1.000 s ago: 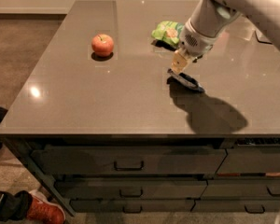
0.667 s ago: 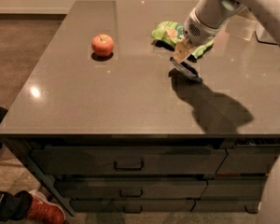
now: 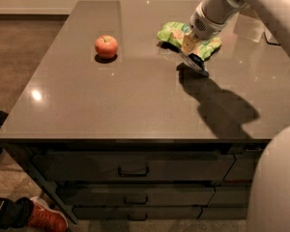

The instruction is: Move rxbar blueberry near green rice chip bag

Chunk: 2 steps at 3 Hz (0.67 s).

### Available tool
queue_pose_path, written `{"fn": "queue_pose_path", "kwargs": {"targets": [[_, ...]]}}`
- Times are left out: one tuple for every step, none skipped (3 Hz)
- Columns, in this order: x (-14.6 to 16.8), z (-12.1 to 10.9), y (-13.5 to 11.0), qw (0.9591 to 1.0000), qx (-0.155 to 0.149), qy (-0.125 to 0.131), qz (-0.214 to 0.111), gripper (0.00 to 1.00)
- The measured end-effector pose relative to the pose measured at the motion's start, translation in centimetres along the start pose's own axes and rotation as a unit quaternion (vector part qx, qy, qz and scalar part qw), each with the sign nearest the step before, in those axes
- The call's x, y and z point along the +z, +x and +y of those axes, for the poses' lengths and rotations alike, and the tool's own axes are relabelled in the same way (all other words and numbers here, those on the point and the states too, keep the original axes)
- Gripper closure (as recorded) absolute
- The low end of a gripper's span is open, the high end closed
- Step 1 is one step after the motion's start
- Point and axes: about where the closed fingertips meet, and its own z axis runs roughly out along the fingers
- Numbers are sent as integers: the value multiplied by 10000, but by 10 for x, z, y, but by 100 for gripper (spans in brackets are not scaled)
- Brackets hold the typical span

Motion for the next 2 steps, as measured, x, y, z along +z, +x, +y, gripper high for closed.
{"fn": "queue_pose_path", "kwargs": {"targets": [[9, -13, -5, 9999, 17, 131, 14, 59], [12, -12, -5, 9999, 13, 112, 28, 35]]}}
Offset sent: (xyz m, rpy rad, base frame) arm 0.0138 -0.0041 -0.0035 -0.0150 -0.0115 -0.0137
